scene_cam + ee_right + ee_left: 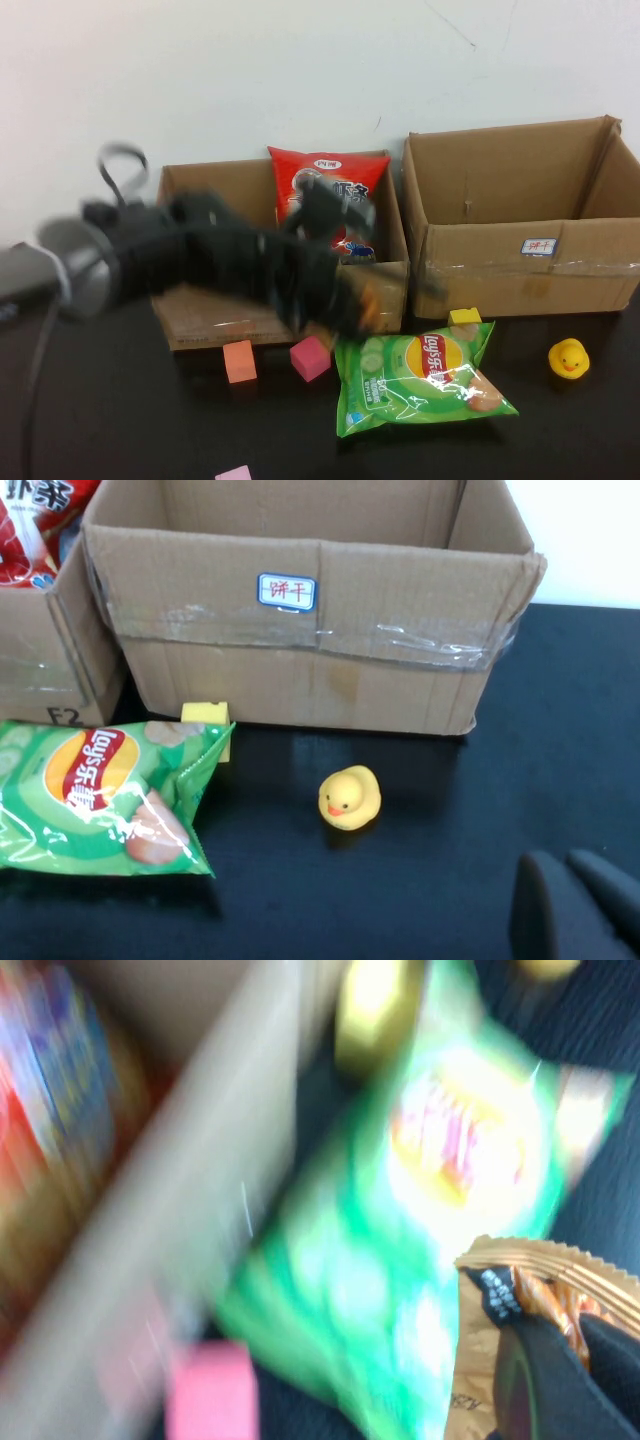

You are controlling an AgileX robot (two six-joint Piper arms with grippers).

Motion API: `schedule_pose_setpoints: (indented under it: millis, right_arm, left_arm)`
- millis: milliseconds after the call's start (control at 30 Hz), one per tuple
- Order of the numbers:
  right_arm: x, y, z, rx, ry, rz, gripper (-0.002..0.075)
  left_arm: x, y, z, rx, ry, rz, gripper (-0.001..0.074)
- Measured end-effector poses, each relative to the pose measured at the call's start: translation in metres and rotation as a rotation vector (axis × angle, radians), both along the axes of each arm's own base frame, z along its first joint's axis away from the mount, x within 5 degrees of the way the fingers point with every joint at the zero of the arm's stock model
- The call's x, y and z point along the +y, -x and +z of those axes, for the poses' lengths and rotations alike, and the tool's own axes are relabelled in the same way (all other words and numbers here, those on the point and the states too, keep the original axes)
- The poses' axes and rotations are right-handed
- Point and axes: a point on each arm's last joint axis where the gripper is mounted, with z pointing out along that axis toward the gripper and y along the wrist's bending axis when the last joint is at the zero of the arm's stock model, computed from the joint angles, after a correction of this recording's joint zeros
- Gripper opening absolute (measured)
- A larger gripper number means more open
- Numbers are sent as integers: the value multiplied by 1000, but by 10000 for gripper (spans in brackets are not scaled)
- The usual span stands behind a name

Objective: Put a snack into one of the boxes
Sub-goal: Place the biscuit in the biscuit box, then pick up the potato chip

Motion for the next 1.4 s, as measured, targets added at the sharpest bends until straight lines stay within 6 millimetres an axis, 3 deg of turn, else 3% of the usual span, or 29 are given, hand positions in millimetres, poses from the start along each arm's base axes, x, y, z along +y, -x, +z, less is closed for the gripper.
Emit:
schedule_pose_setpoints:
  millis: [200,300,433,500,633,700,867,900,967,1067,1233,1300,1400]
  right_arm:
    - [0,0,0,-4,0,-1,-1]
    - [0,0,0,-6,0,-1,-1]
    - [0,-1,1,-12,0,-2,-1]
    - [0,-1,1,-13,-11,-3,-1]
    - [1,-1,1,-14,-24,-5,-1]
    - [1,-1,1,-14,-26,-5,-1]
    - [1,-1,2,-17,-32,-6,-1]
    - [1,-1,2,-17,-32,-6,-1]
    - [1,-1,1,-14,-33,-6,-1]
    - [1,-1,1,-14,-37,-6,-1]
    - [2,-1,2,-14,-53,-8,-1]
    - [2,-1,2,-15,-64,-9,-1]
    - [2,-1,2,-15,-79,-10,-1]
  left_arm:
    - [-27,-24,98,-351,257,32,12]
    - [-42,-37,127,-427,383,60,11]
    - [-66,-55,142,-476,504,68,11]
    - [-79,-68,136,-486,526,63,10]
    - [-99,-94,103,-471,512,69,14]
    - [-106,-107,81,-469,480,80,61]
    - [-114,-123,37,-442,409,78,410]
    - [-114,-123,36,-444,403,74,470]
    - [-114,-122,39,-449,400,71,518]
    - [-109,-116,65,-487,399,61,455]
    - [-92,-82,132,-622,231,-143,145]
    - [-79,-63,158,-622,128,-213,61]
    - [-57,-40,183,-563,-4,-214,18]
